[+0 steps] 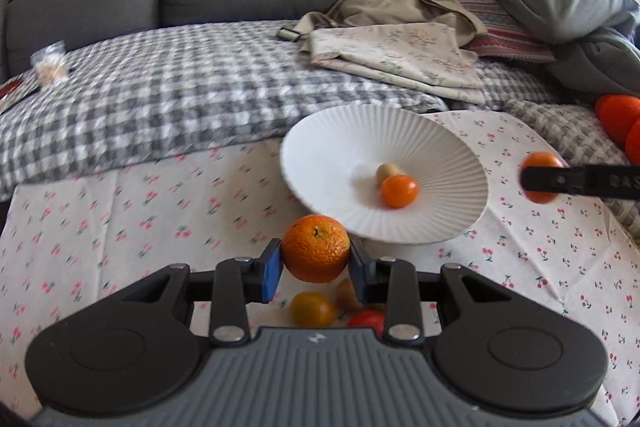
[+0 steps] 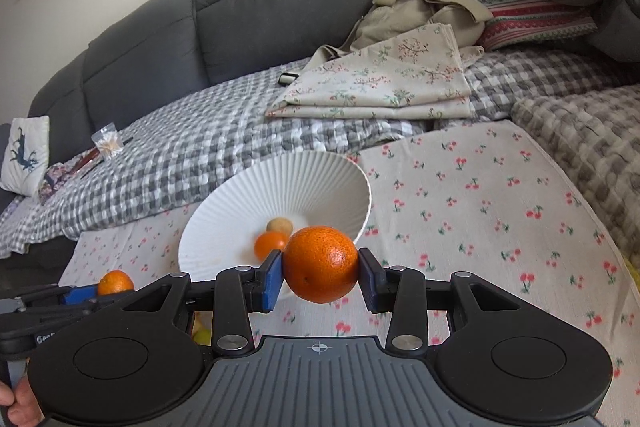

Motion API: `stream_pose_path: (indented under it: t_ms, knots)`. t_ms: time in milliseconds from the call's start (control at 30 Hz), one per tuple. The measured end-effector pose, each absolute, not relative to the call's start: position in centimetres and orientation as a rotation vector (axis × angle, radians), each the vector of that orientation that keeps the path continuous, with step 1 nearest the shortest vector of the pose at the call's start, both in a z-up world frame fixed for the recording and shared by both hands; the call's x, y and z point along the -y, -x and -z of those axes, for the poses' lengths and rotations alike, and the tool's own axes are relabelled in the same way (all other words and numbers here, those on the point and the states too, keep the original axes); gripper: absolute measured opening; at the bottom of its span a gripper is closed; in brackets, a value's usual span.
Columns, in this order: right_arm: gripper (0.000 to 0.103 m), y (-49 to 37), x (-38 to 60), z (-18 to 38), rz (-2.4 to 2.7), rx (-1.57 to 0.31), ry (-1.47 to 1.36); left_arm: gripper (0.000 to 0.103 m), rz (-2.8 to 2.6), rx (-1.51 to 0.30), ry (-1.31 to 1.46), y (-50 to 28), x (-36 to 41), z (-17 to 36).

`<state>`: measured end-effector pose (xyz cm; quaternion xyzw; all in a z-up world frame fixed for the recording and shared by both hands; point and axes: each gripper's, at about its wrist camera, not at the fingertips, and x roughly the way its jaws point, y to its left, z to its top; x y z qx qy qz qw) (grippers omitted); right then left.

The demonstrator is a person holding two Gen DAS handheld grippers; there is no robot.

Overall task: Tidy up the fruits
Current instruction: 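Carry both citrus fruits to the white bowl and open both tools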

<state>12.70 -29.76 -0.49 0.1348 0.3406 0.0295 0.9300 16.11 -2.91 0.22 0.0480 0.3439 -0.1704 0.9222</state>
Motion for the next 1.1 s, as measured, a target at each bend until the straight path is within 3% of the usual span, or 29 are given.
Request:
stream_pose_path:
  t_ms: [867,1100]
  knots:
    - [0.039,-18.6,26.2,4.9,-0.13,-0.741,-0.1,0.034,0.396,-0.698,-0.221,-21.8,9.2,3.2]
    - [0.04,-18.7,25.8,5.0,-0.127,-0.74,-0.081,0.045,0.408,-0.696,-0.217,-21.6,9.1,3.0]
